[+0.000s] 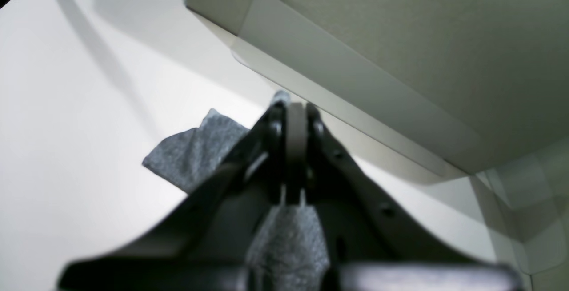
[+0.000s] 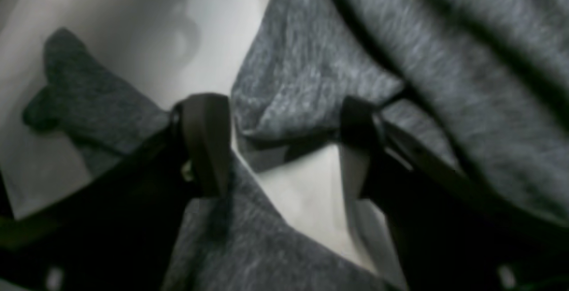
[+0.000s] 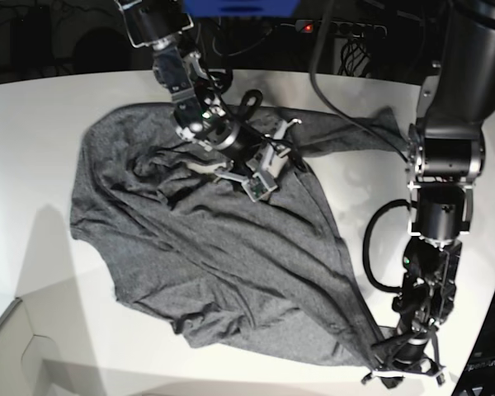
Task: Layout the t-shirt on the table in an organized manner, then fold the t-shirt properly
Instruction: 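Grasp the shirt fabric with the right gripper and pull it toward the left gripper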
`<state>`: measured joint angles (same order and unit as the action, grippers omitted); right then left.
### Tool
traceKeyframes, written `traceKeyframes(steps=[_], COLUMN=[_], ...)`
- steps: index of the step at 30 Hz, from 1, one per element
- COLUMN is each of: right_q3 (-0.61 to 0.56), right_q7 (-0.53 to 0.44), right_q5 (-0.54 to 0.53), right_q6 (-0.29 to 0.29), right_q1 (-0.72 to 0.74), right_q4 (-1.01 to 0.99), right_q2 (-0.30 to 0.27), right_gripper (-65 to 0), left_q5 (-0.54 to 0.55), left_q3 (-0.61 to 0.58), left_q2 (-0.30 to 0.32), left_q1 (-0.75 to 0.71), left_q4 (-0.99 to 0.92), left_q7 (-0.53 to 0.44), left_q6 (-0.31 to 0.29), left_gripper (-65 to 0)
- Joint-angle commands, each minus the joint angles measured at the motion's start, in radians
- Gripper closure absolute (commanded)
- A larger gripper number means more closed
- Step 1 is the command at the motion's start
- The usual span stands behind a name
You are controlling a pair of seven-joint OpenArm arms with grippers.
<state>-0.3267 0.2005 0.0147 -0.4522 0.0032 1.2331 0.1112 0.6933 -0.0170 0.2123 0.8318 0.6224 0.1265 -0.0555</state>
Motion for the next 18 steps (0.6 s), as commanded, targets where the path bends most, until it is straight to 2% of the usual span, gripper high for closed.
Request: traceKeyframes(steps=[1, 7, 9, 11, 12, 15, 18], right_q3=[-0.002, -0.004, -0.002, -0.002, -0.004, -0.012, -0.087], right_q7=[-0.028, -0.029, -0.029, -0.029, -0.029, -0.025, -0.025], right_q5=[-0.015, -0.015, -0.015, -0.015, -0.015, -0.015, -0.015], right_q6=[-0.006, -0.006, -0.006, -0.006, -0.006, -0.006, -0.006], right_q1=[0.022, 0.030, 0.030, 0.030, 0.028, 0.017, 0.005], right_q4=[0.006, -0.019, -0.014, -0.011, -0.009, 0.037, 0.090], right_q2=[0.012, 0.014, 0.014, 0.014, 0.014, 0.014, 0.014], right_gripper=[-32.0, -25.5, -17.1, -4.4, 0.0, 0.0, 0.0], left_q5=[0.002, 0.004, 0.002, 0.002, 0.002, 0.001, 0.001], left_q3=[0.002, 0.002, 0.002, 0.002, 0.002, 0.002, 0.002], left_q2=[0.005, 0.012, 0.012, 0.012, 0.012, 0.014, 0.014], left_q1=[0.042, 0.042, 0.042, 0.042, 0.042, 0.047, 0.053], left_q4=[0.018, 0.018, 0.018, 0.018, 0.018, 0.018, 0.018], left_q7=[-0.027, -0.027, -0.027, -0.027, -0.027, -0.027, -0.027], left_q6=[-0.013, -0.013, -0.013, -0.013, -0.013, -0.013, -0.013], left_gripper=[-0.1, -0.1, -0.1, -0.1, -0.1, -0.1, -0.1])
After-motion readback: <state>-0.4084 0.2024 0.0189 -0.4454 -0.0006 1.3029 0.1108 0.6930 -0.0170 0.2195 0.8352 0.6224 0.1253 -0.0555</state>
